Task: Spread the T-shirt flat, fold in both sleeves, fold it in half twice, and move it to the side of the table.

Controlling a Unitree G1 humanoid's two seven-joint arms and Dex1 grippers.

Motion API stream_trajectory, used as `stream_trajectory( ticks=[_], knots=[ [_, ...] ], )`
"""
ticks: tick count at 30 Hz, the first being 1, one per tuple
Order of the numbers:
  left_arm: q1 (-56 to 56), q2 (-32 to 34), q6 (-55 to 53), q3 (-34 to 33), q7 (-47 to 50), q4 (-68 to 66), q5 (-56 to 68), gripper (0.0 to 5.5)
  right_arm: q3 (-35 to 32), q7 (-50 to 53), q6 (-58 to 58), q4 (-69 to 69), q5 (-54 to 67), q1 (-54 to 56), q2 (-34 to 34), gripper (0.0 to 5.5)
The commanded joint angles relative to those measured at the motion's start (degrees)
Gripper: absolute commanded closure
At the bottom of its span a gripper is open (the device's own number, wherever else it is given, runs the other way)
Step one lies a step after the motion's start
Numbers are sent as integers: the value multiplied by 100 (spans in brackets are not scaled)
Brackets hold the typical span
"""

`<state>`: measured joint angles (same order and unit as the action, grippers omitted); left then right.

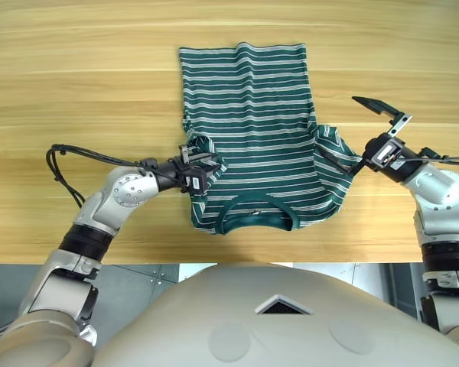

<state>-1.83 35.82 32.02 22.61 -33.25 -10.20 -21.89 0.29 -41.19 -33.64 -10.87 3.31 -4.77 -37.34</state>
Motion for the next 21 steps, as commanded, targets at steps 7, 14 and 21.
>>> stream_trajectory(
  ticks=[7,14,21],
  knots=[
    [488,62,-226,-248,-608,724,1504,252,-4,17,38,-14,5,62,13,10],
    [950,382,-301,-844,-1106,1292,2864,153,14,42,11,-54,-24,79,46,10],
    [1191,642,-86,-1403,-1043,657,2608,68,5,39,12,-66,-26,99,38,10]
  ],
)
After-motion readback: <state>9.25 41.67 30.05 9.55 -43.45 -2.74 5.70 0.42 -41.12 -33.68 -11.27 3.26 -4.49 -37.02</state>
